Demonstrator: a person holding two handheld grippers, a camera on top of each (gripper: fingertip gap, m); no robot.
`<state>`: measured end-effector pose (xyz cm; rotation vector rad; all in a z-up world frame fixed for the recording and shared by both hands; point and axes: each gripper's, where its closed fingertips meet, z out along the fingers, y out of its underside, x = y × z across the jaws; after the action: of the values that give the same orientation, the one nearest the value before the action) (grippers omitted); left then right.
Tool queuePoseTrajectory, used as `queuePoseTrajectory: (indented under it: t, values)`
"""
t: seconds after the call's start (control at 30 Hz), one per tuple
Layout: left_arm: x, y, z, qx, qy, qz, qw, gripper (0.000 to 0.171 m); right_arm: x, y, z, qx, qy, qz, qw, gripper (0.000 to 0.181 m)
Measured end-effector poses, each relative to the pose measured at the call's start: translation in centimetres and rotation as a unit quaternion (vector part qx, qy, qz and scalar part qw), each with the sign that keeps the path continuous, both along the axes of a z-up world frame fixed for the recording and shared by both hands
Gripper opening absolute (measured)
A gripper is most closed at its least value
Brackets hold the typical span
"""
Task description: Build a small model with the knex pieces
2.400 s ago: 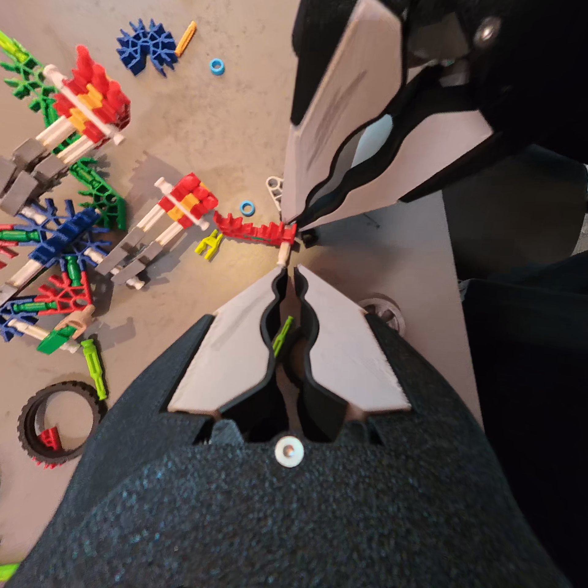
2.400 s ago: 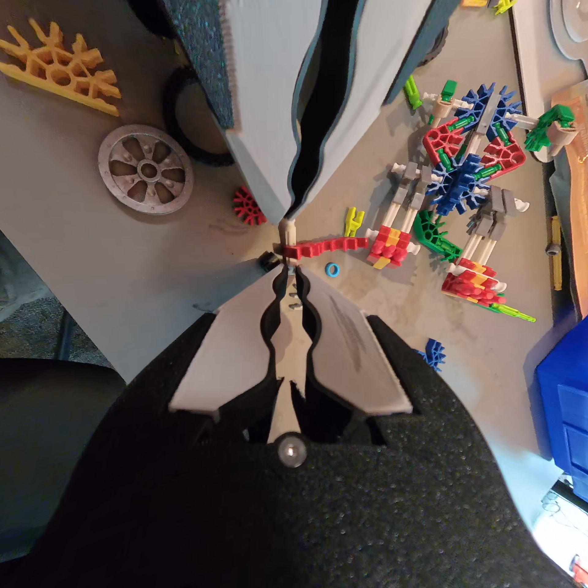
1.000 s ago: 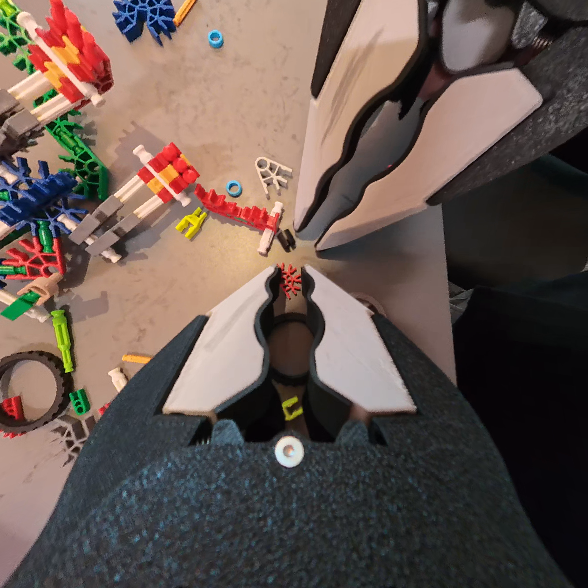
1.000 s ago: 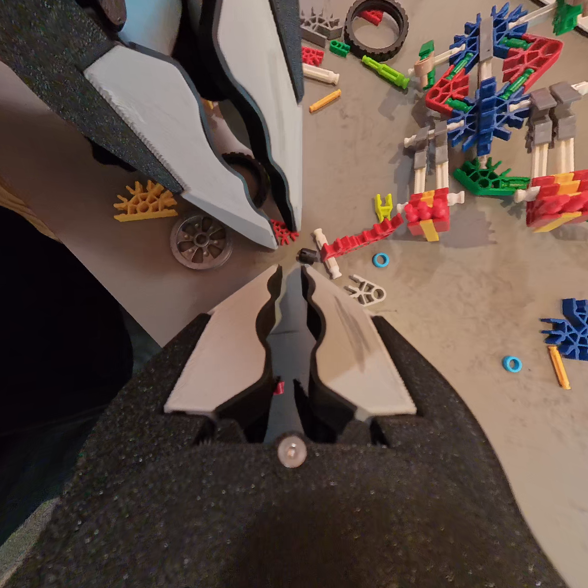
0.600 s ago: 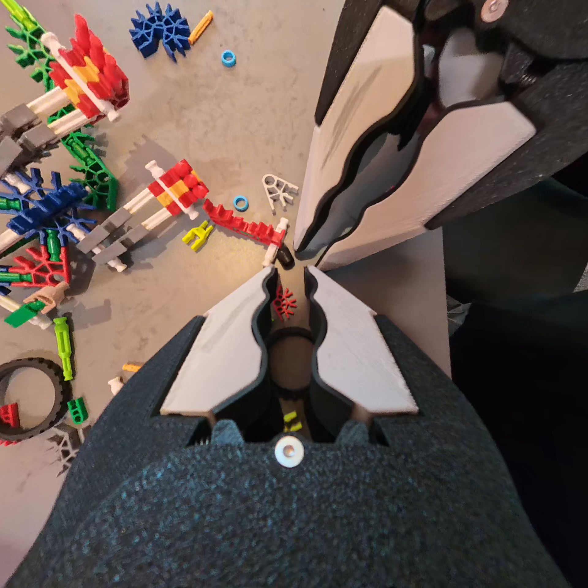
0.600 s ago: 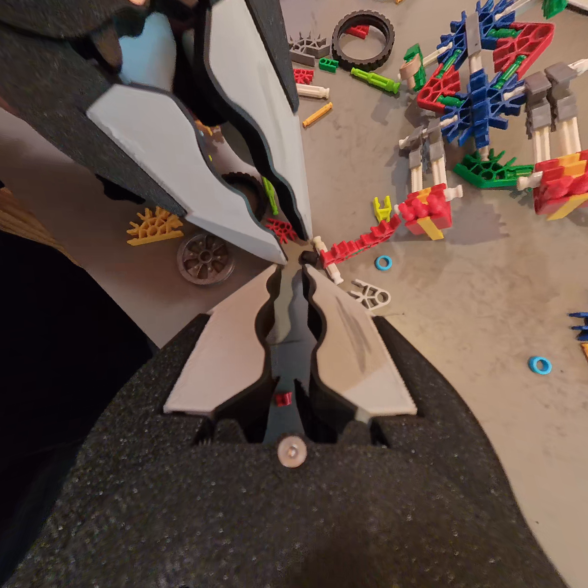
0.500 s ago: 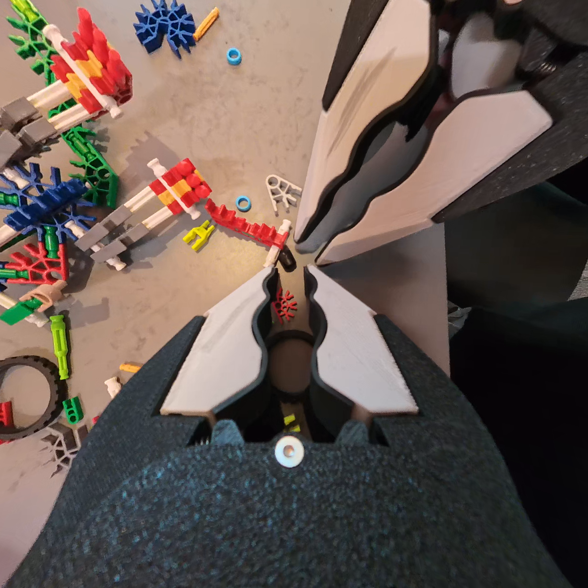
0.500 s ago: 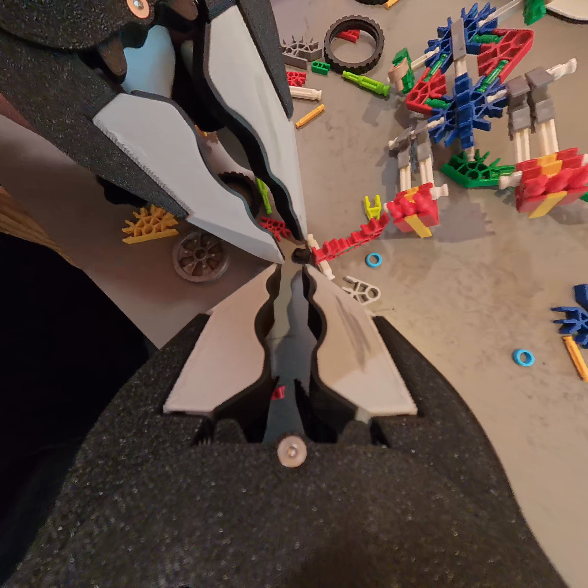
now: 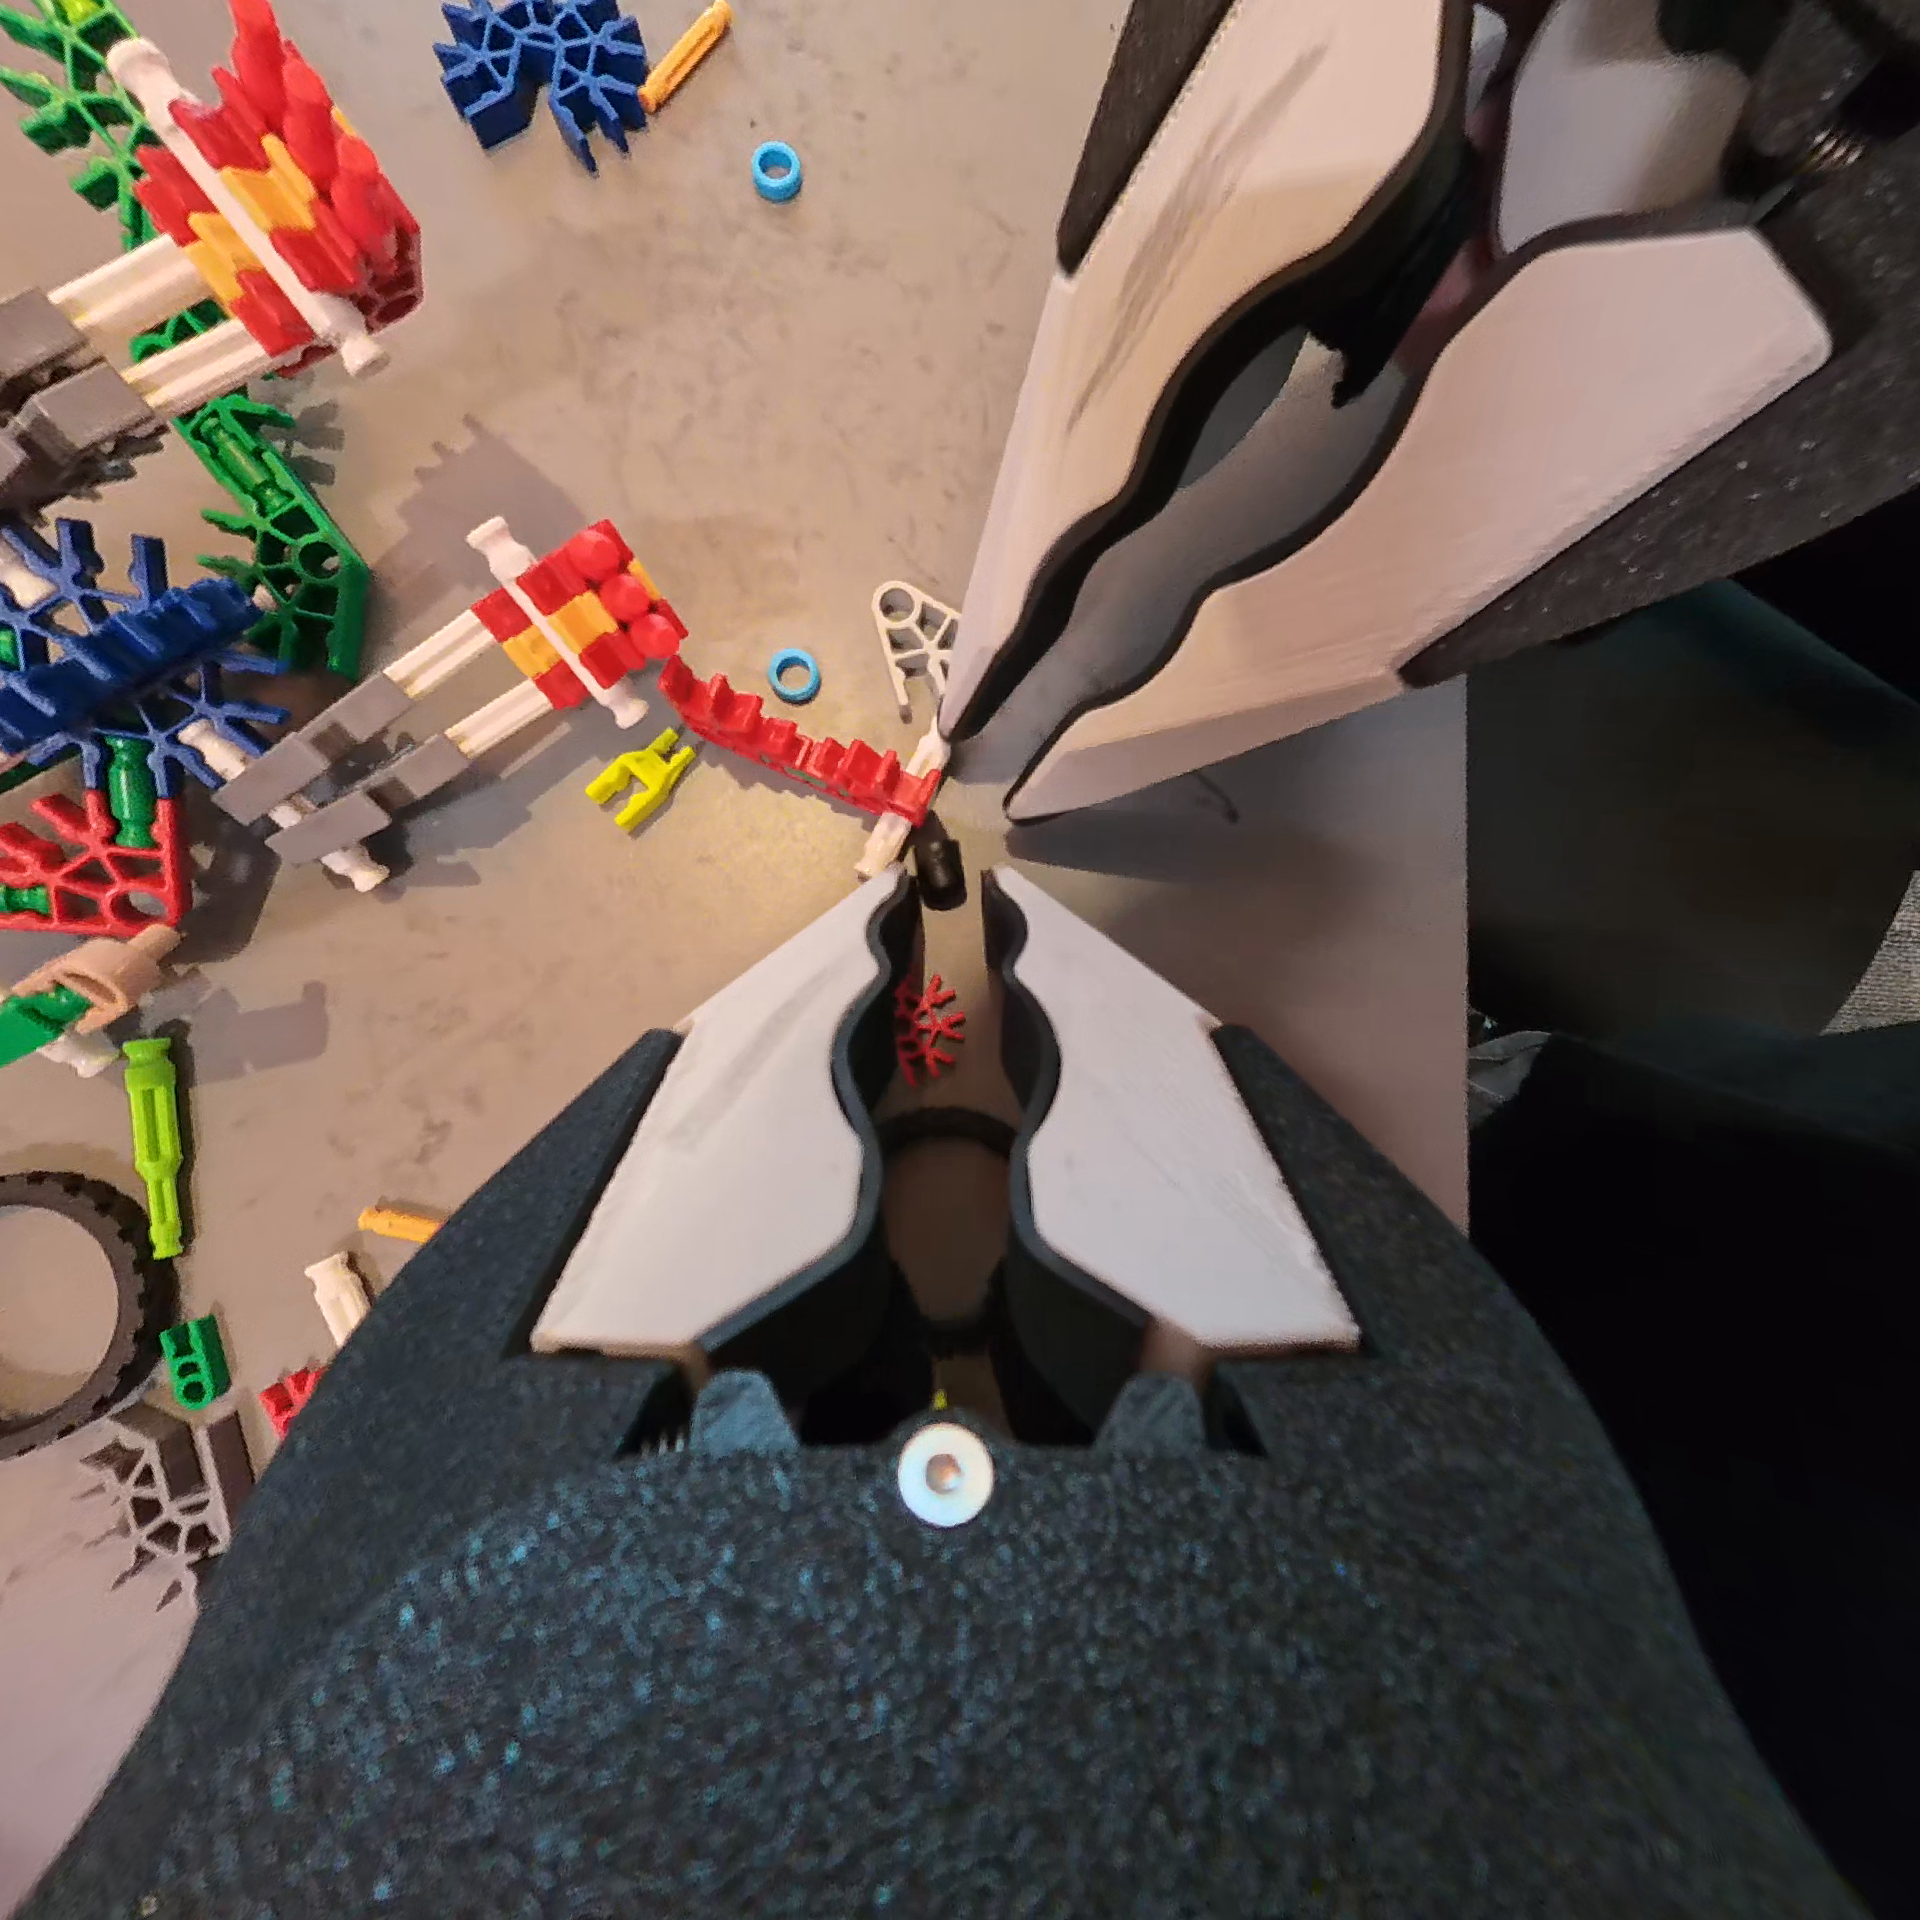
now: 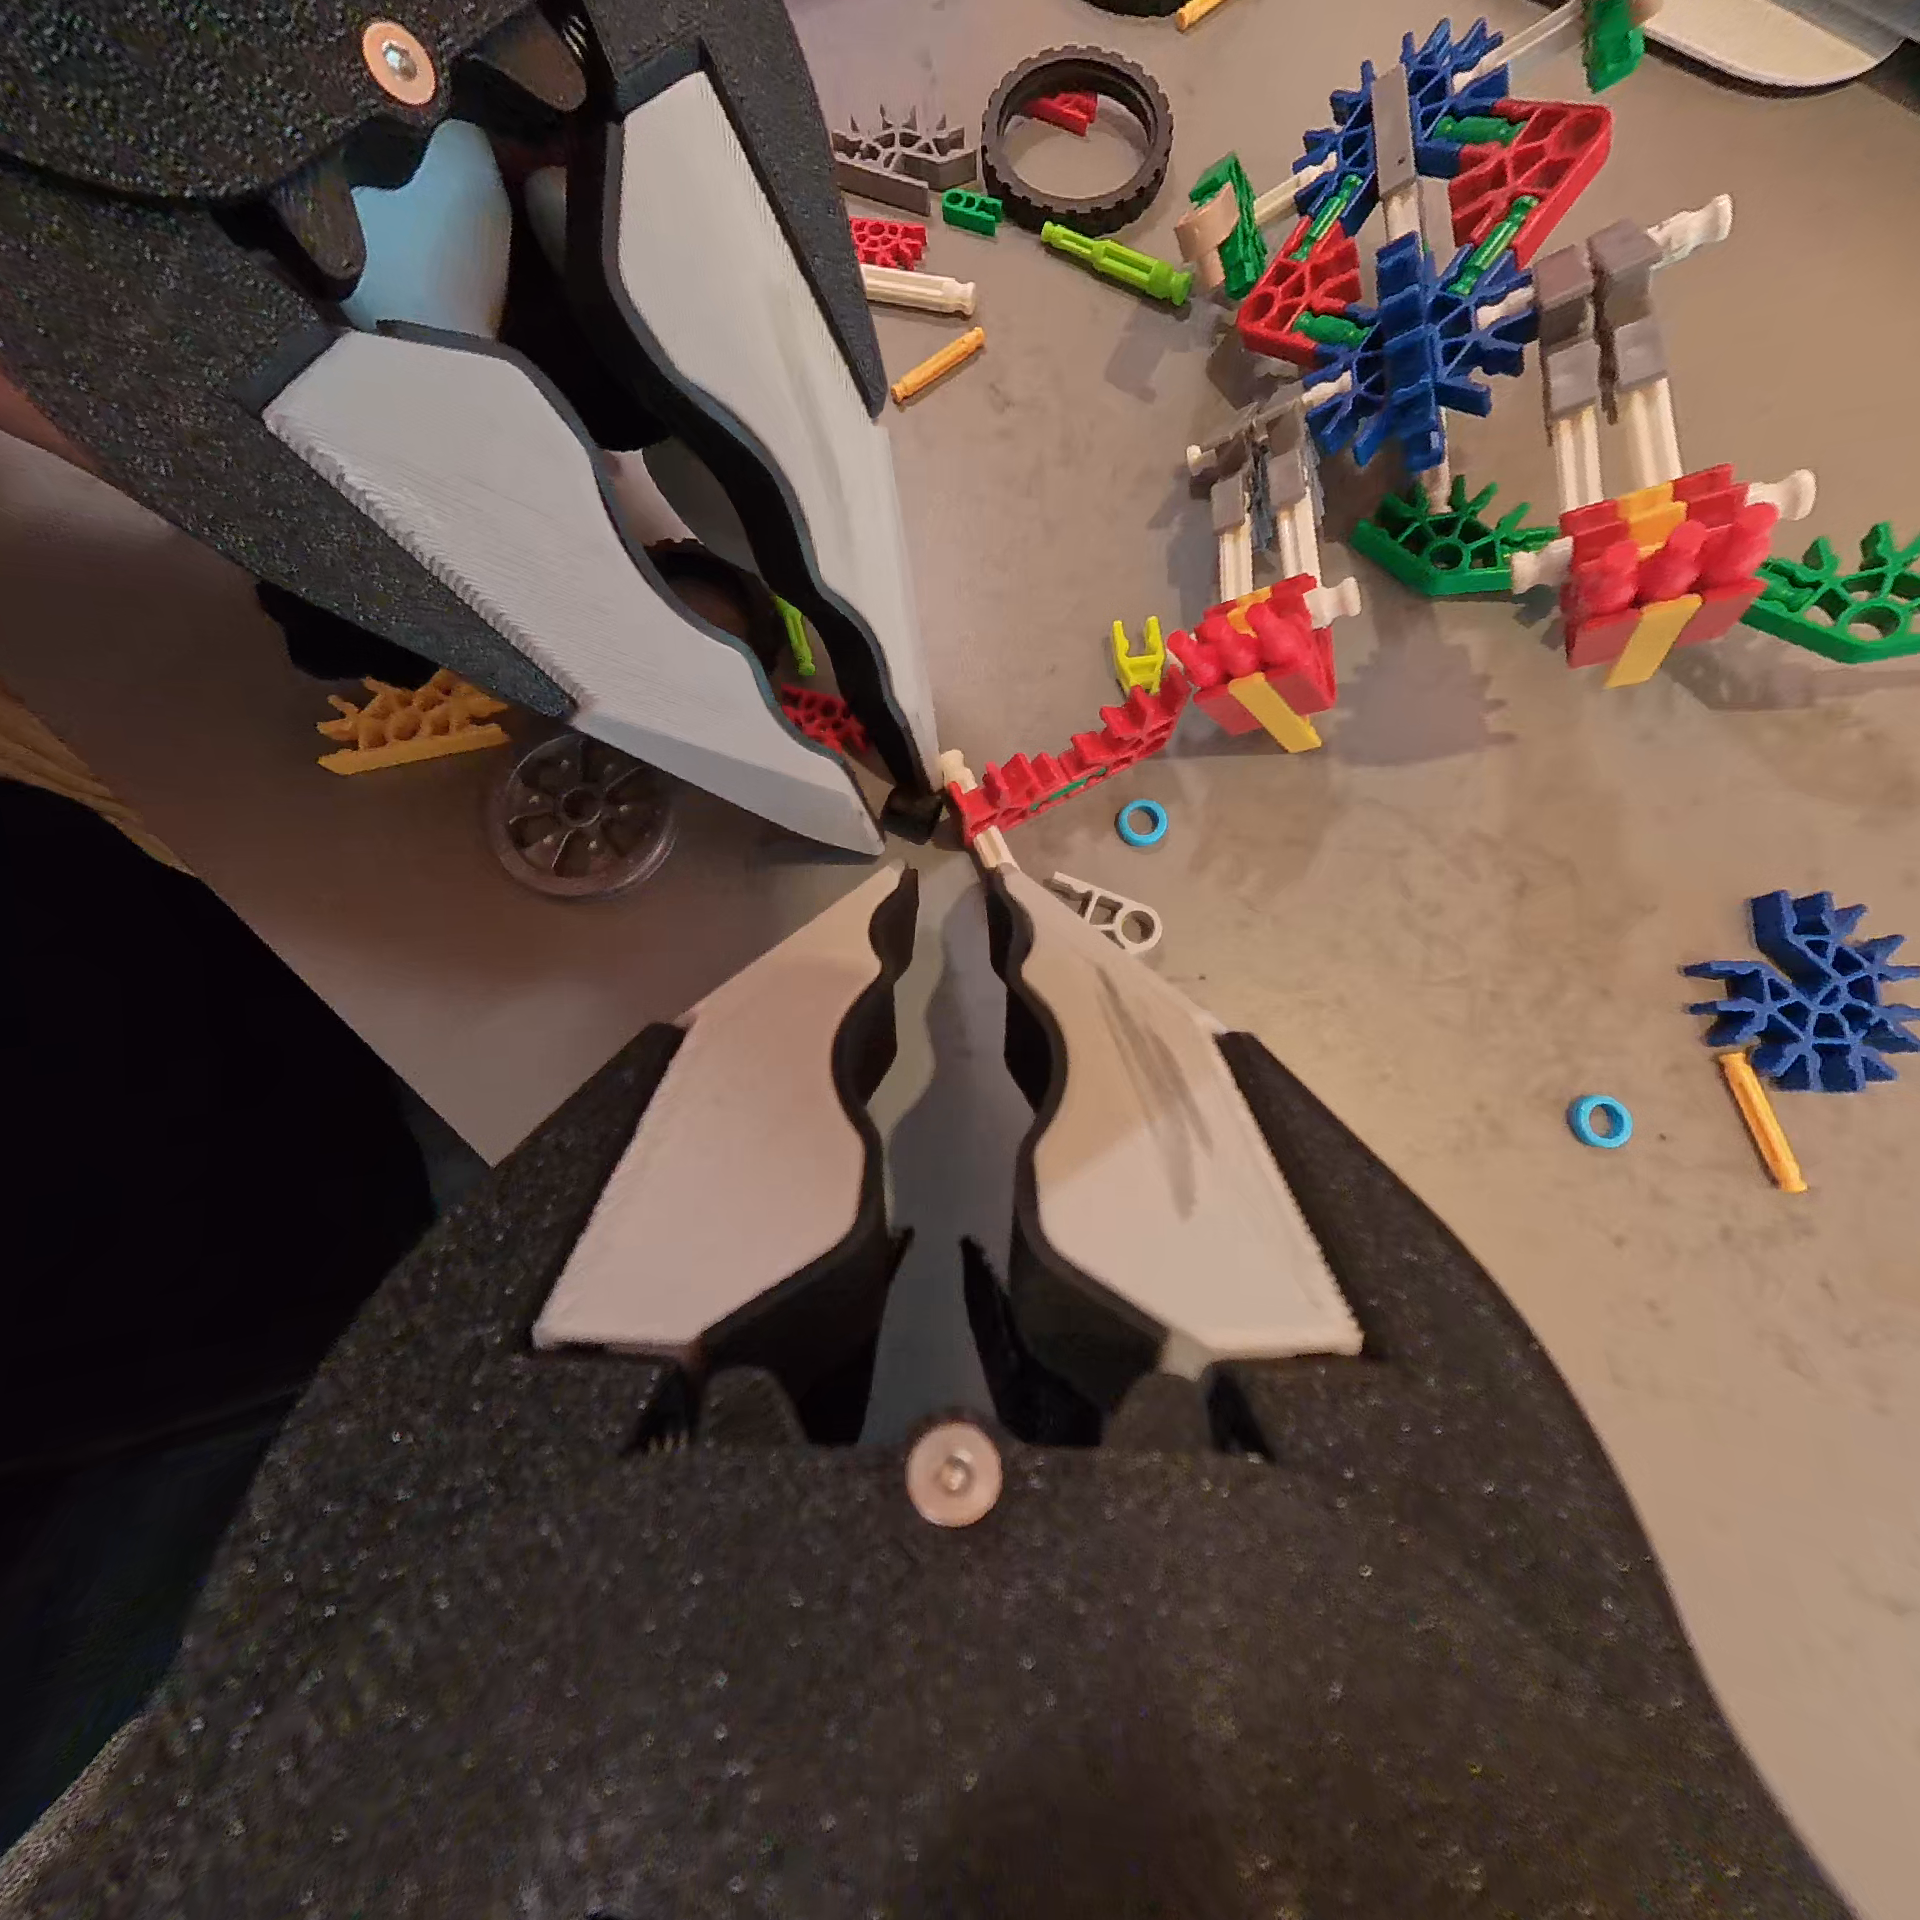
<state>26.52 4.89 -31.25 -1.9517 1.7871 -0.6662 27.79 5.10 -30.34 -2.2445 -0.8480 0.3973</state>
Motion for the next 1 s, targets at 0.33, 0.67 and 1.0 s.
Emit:
queuePoseTrajectory:
  t: [0.33, 0.67, 1.0]
  values:
    - [0.3, 0.1, 0.0, 0.015, -0.009, -0.002, 1.000, 0.007, 0.3, 0.2, 0.0, 0.003, -0.001, -0.005, 1.000, 0.013]
    - [-0.8, 1.4, 0.6, 0.028, -0.008, -0.025, 0.999, 0.007, 0.7, 0.8, 0.1, 0.021, -0.020, 0.007, 1.000, 0.013]
    - [-0.7, 1.4, -0.1, 0.029, -0.001, -0.067, 0.997, 0.007, 0.6, 1.2, -0.8, 0.025, -0.066, 0.057, 0.996, 0.009]
